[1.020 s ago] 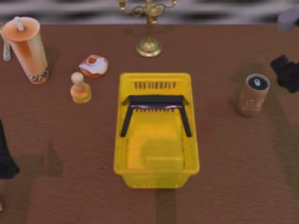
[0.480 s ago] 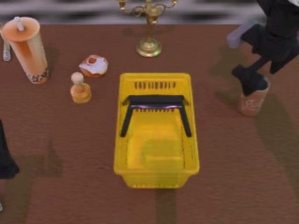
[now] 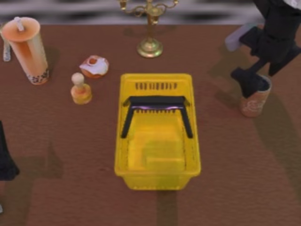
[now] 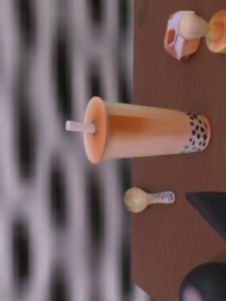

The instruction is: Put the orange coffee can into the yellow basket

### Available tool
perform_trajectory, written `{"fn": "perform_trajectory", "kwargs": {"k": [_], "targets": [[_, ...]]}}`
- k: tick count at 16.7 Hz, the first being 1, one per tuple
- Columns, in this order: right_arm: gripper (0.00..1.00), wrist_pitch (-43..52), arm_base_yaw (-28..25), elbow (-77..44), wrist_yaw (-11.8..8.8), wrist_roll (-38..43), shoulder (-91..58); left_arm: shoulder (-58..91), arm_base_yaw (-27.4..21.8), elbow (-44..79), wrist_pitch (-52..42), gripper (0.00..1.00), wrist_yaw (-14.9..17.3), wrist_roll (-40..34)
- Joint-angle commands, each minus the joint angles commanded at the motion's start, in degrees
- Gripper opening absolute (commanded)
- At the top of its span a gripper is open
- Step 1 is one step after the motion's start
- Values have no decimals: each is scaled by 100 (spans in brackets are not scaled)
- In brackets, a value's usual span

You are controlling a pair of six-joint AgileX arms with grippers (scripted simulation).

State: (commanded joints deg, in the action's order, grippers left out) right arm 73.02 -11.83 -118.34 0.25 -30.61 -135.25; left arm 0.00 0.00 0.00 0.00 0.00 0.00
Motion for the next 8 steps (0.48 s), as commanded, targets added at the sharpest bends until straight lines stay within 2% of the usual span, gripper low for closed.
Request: {"fn": "perform_trajectory", "kwargs": {"k": [8], "targets": [[100, -966, -34, 773, 2, 5, -196, 0, 0, 0, 0, 100, 0, 0]]}}
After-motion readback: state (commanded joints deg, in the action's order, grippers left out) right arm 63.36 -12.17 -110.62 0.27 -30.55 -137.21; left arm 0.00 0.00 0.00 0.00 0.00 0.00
